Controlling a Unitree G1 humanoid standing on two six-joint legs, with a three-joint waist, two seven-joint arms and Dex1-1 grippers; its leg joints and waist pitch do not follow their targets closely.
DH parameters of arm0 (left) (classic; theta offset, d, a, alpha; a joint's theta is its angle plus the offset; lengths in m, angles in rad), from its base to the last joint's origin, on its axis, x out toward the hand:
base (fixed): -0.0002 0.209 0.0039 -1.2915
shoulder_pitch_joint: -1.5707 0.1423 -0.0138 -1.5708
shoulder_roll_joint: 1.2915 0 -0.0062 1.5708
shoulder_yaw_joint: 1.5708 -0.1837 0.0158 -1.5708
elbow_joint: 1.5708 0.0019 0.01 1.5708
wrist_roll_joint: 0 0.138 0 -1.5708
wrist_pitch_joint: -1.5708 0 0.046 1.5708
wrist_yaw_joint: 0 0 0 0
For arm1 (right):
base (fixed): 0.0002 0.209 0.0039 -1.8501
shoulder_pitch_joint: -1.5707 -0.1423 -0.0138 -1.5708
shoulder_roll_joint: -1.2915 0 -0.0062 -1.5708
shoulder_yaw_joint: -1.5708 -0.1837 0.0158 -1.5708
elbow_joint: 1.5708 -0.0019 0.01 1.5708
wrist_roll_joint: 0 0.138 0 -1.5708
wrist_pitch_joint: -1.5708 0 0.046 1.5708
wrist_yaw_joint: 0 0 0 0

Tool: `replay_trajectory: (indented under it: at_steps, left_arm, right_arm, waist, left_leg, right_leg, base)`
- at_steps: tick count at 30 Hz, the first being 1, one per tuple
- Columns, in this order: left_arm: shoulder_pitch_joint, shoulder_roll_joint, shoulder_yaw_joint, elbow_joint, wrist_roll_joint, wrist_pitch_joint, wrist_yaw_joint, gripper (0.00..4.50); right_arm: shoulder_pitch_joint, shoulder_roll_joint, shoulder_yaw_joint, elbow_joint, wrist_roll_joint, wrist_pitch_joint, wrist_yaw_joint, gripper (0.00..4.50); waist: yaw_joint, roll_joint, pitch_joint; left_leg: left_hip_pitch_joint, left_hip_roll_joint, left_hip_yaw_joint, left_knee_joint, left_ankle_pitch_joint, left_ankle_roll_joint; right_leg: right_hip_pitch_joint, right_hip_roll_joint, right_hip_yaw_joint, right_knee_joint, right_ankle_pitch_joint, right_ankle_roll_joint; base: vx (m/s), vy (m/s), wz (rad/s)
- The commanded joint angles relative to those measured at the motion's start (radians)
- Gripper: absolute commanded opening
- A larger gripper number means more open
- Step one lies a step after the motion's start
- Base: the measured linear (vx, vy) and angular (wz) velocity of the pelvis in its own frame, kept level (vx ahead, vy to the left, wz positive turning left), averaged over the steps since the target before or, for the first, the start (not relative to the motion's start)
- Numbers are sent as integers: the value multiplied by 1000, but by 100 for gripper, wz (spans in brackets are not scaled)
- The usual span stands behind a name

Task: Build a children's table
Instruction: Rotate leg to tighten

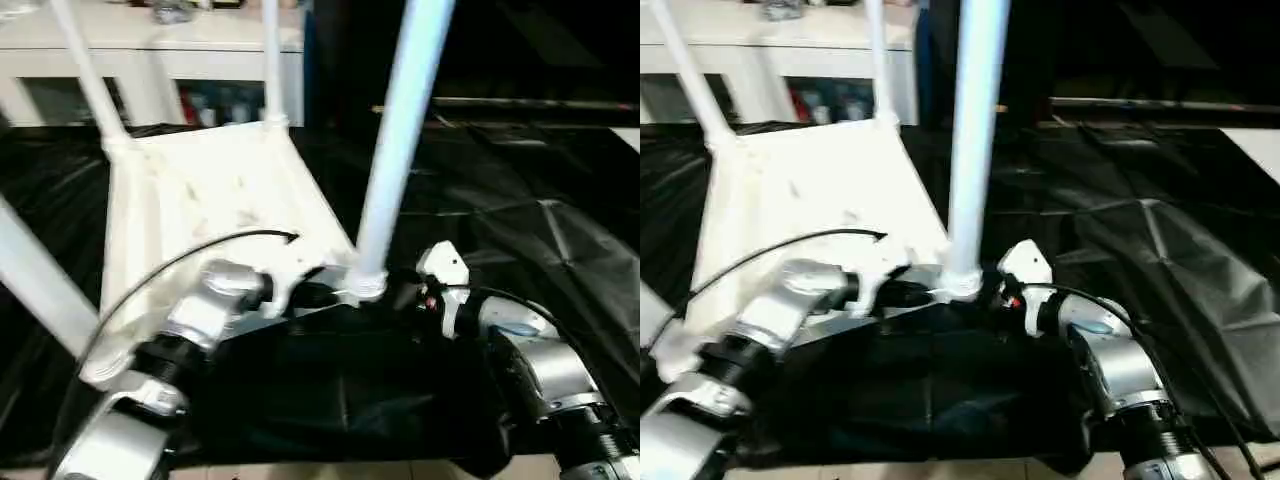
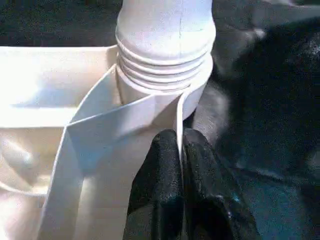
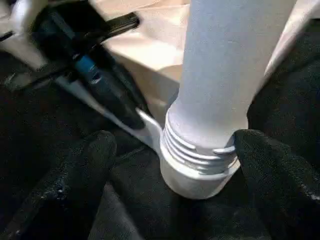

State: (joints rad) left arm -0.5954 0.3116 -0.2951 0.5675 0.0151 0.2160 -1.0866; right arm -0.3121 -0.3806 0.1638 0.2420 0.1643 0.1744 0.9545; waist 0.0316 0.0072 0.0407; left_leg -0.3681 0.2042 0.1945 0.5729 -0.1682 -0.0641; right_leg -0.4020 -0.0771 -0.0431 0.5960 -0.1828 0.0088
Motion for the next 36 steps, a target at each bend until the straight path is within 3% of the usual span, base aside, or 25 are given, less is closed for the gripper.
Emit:
replay_trajectory:
  at_steps: [1, 2, 4, 5, 8, 13, 16, 25, 34, 36]
  left_arm:
    - [26, 13, -40, -9, -5, 6, -78, 0]
    - [31, 22, -41, -20, -12, 4, -101, 0]
    - [58, 59, -49, -97, -63, 42, -204, 0]
    - [58, 59, -49, -97, -63, 42, -204, 0]
    - [65, 70, -54, -113, -66, 45, -221, 0]
    - [75, 82, -52, -139, -73, 61, -232, 0]
    - [75, 82, -50, -141, -72, 64, -224, 0]
    - [76, 84, -50, -141, -70, 67, -219, 0]
    - [77, 84, -48, -141, -70, 71, -212, 0]
    - [76, 83, -48, -138, -70, 71, -211, 0]
  right_arm:
    - [-3, -2, 17, -13, 9, 12, 29, 408]
    - [-4, -5, 16, -16, 9, 15, 35, 408]
    - [-2, -18, 29, -44, 35, 44, 65, 408]
    - [-2, -18, 29, -44, 35, 44, 65, 408]
    - [-7, -18, 37, -41, 32, 45, 76, 408]
    - [-21, -14, 47, -24, 20, 37, 91, 408]
    - [-27, -17, 58, -22, 23, 36, 99, 376]
    - [-36, -4, 67, 0, 17, 25, 104, 292]
    - [-39, 5, 84, 23, -1, 4, 98, 270]
    - [-45, 10, 75, 28, 0, 7, 81, 270]
  waist:
    - [6, -12, -54]
    - [9, -11, -57]
    - [9, -11, -57]
    - [14, -6, -59]
    - [25, -6, -58]
    - [29, -11, -54]
    - [29, -12, -54]
    - [29, -14, -57]
    - [29, -14, -57]
    - [29, -9, -57]
  left_leg:
    - [0, 23, -16, -66, -269, 44]
    - [9, 24, -12, -61, -258, 48]
    - [6, 25, -10, -61, -231, 57]
    - [9, 27, -9, -60, -211, 62]
    - [12, 27, -5, -57, -187, 68]
    - [11, 26, -6, -61, -222, 42]
    - [11, 26, -7, -61, -224, 36]
    - [10, 23, -6, -56, -191, 48]
    - [11, 23, -6, -55, -192, 46]
    - [11, 23, -7, -55, -193, 44]
  right_leg:
    - [40, -52, 32, -80, -295, -186]
    - [36, -52, 35, -77, -249, -205]
    - [40, -50, 35, -69, -190, -233]
    - [40, -50, 34, -65, -153, -245]
    - [41, -48, 34, -59, -103, -258]
    - [44, -53, 35, -65, -180, -234]
    - [43, -54, 36, -66, -201, -223]
    - [46, -52, 35, -60, -151, -235]
    - [46, -51, 35, -59, -154, -236]
    - [46, -51, 35, -59, -157, -237]
  base:
    - [0, 0, 0]
    - [0, 0, 0]
    - [0, 0, 0]
    - [0, 0, 0]
    - [0, 0, 0]
    - [0, 0, 0]
    - [0, 0, 0]
    - [0, 0, 0]
    - [0, 0, 0]
    - [0, 0, 0]
